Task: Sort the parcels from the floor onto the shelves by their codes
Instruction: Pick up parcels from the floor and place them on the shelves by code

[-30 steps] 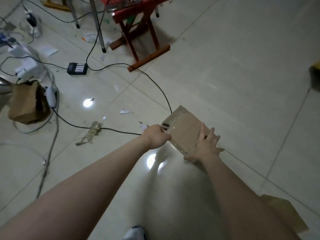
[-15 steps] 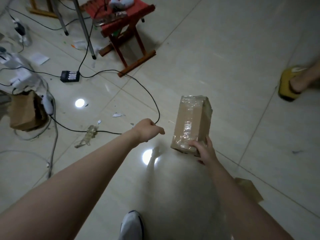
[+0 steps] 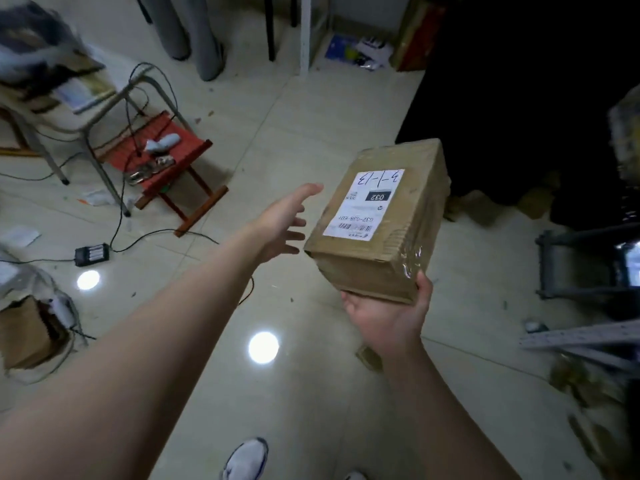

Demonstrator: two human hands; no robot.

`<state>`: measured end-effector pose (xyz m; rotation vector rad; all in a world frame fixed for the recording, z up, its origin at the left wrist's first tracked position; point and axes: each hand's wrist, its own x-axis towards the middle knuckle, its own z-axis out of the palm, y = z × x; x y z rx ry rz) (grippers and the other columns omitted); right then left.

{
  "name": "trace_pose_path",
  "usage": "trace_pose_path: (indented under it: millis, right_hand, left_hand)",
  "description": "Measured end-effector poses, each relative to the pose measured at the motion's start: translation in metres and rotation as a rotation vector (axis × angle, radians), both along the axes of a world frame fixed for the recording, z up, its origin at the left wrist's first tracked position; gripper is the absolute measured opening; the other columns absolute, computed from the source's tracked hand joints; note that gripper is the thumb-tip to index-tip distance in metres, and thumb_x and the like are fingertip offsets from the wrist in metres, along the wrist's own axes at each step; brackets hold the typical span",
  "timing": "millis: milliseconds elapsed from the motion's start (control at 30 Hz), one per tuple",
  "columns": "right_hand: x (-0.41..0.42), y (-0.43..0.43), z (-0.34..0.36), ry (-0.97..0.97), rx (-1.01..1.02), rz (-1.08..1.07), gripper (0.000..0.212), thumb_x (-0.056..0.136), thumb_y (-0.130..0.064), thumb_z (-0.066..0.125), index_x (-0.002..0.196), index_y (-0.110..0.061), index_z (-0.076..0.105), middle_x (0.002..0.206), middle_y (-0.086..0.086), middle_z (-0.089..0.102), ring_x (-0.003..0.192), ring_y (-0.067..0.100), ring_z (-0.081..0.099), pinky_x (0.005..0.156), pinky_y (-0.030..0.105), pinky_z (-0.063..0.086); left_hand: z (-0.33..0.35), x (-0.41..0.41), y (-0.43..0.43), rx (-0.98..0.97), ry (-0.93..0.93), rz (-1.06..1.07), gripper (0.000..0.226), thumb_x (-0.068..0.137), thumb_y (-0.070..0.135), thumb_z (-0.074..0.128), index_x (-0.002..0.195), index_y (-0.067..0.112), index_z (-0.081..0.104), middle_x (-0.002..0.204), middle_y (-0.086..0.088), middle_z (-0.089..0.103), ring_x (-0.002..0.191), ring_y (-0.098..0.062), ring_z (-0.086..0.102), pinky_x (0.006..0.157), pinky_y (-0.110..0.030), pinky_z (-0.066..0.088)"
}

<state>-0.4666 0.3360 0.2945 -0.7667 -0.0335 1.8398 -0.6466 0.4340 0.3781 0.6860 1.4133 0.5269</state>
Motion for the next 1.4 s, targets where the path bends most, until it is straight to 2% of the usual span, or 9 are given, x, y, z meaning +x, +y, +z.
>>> trace_pose_path:
  millis: [167,367,500,600,700,800,933,1100,1400]
  right_hand:
    - [0.023,-0.050,0.083,0.056,0.090,-0.148,0.103,0.051,-0.060,0.080,0.143,-0.028,0.047,0.145,0.013,0.050,0.128,0.042,0.041,0.093,0.047,0.032]
    - [0.035,-0.103,0.147,0.082,0.127,-0.293,0.088,0.076,-0.072,0.050,0.151,-0.032,0.028,0.160,0.013,0.018,0.142,0.042,0.011,0.106,0.048,0.023]
    - [0.031,-0.131,0.191,0.118,0.177,-0.417,0.077,0.085,-0.066,0.052,0.151,-0.029,0.037,0.160,0.007,0.030,0.150,0.037,0.013,0.118,0.058,-0.001]
    - [0.020,-0.167,0.221,0.173,0.295,-0.605,0.087,0.071,-0.062,0.073,0.146,-0.025,0.047,0.153,0.010,0.042,0.145,0.034,0.032,0.117,0.061,0.009]
    - [0.010,-0.214,0.225,0.094,0.242,-0.820,0.096,0.066,-0.058,0.080,0.145,-0.016,0.046,0.153,0.016,0.040,0.136,0.038,0.043,0.115,0.061,0.014]
    - [0.007,-0.252,0.239,-0.012,0.192,-0.897,0.086,0.093,-0.062,0.050,0.156,-0.018,0.011,0.161,0.014,0.006,0.149,0.035,0.004,0.119,0.057,-0.002]
    - [0.021,-0.278,0.293,-0.241,0.076,-1.112,0.100,0.055,-0.053,0.089,0.140,-0.016,0.054,0.145,0.013,0.053,0.137,0.032,0.045,0.114,0.052,0.032]
    - [0.031,-0.305,0.343,-0.300,0.076,-1.327,0.050,0.091,-0.034,0.048,0.137,-0.017,0.056,0.133,0.011,0.063,0.127,0.028,0.057,0.108,0.051,0.039]
    - [0.087,-0.386,0.429,-0.417,-0.062,-1.607,0.033,0.088,-0.026,0.056,0.119,-0.021,0.068,0.111,0.004,0.074,0.103,0.022,0.066,0.087,0.038,0.050]
  left_hand:
    - [0.064,0.050,-0.024,-0.001,-0.213,-0.287,0.038,0.075,0.062,0.065,0.085,0.026,0.071,0.095,-0.002,0.068,0.072,-0.016,0.064,0.064,-0.026,0.050]
    - [0.143,0.096,-0.076,-0.003,-0.483,-0.398,0.055,0.098,0.038,0.042,0.057,0.025,0.077,0.068,0.004,0.073,0.057,-0.008,0.068,0.055,-0.017,0.052]
    - [0.184,0.102,-0.099,0.086,-0.434,-0.394,0.033,0.084,0.045,0.059,0.086,0.020,0.080,0.092,-0.006,0.076,0.083,-0.019,0.071,0.070,-0.026,0.053]
    - [0.196,0.105,-0.132,0.136,-0.401,-0.331,0.085,0.054,0.056,0.082,0.120,0.005,0.062,0.112,-0.018,0.071,0.107,-0.036,0.066,0.094,-0.045,0.051]
    - [0.206,0.106,-0.182,0.162,-0.406,-0.277,0.075,0.046,0.051,0.081,0.103,0.009,0.056,0.086,-0.002,0.071,0.081,-0.021,0.068,0.072,-0.036,0.053]
    - [0.214,0.115,-0.229,0.164,-0.417,-0.289,0.074,0.048,0.047,0.082,0.107,0.012,0.054,0.092,-0.001,0.074,0.085,-0.019,0.072,0.069,-0.031,0.051]
    - [0.228,0.140,-0.266,0.190,-0.382,-0.389,0.081,0.046,0.058,0.079,0.113,0.022,0.052,0.102,-0.002,0.069,0.097,-0.020,0.070,0.086,-0.041,0.057]
    - [0.260,0.171,-0.291,0.224,-0.435,-0.481,0.096,0.050,0.058,0.078,0.128,0.011,0.050,0.112,-0.006,0.070,0.103,-0.022,0.069,0.090,-0.050,0.053]
    - [0.327,0.239,-0.357,0.263,-0.537,-0.857,0.064,0.064,0.048,0.078,0.114,0.011,0.063,0.109,-0.005,0.073,0.104,-0.024,0.069,0.068,-0.033,0.057]
